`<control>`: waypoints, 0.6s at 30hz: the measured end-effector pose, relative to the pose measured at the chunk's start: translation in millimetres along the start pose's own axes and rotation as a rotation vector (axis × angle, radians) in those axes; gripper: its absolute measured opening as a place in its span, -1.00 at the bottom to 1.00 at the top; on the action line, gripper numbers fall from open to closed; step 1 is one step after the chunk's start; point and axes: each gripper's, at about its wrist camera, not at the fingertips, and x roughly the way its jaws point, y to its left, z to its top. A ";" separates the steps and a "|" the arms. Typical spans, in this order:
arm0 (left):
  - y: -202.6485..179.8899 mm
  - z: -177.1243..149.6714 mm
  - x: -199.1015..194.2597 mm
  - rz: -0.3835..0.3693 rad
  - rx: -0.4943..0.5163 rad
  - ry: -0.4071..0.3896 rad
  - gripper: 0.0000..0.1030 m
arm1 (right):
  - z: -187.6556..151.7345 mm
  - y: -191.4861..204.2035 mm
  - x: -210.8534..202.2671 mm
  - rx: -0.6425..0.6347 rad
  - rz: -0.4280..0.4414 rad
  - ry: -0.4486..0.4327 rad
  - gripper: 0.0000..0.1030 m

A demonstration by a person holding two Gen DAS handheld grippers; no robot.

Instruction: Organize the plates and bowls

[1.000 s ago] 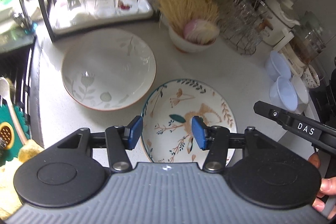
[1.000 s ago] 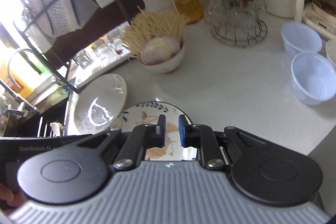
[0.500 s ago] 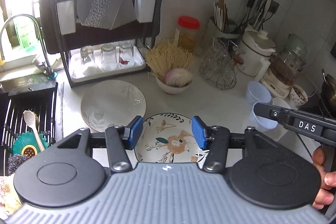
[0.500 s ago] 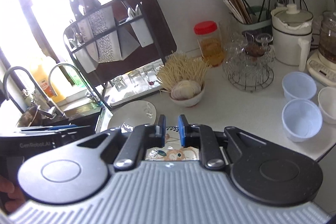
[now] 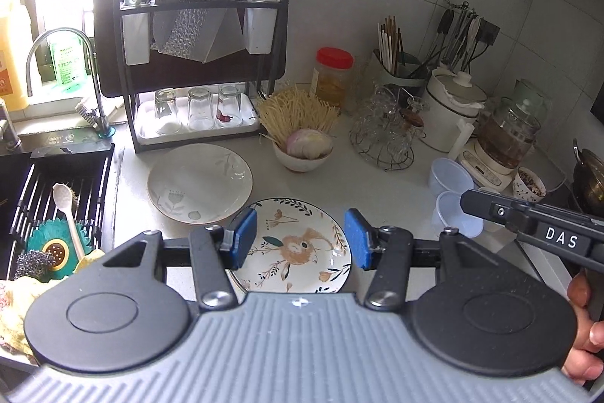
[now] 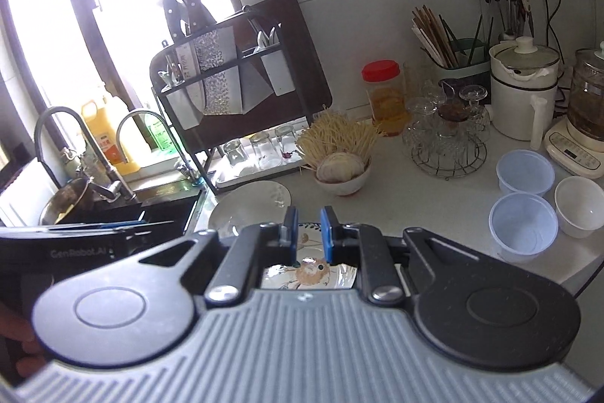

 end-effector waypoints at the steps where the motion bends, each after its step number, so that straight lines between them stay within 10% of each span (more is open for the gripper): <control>1: -1.0 -1.4 -1.1 0.003 0.004 0.000 0.12 | -0.5 -0.3 -1.4 0.000 -0.006 0.001 -0.68; 18: -28.9 -21.3 -24.7 0.050 -0.014 -0.036 0.12 | -14.0 -14.7 -14.3 -0.021 0.084 0.037 -0.68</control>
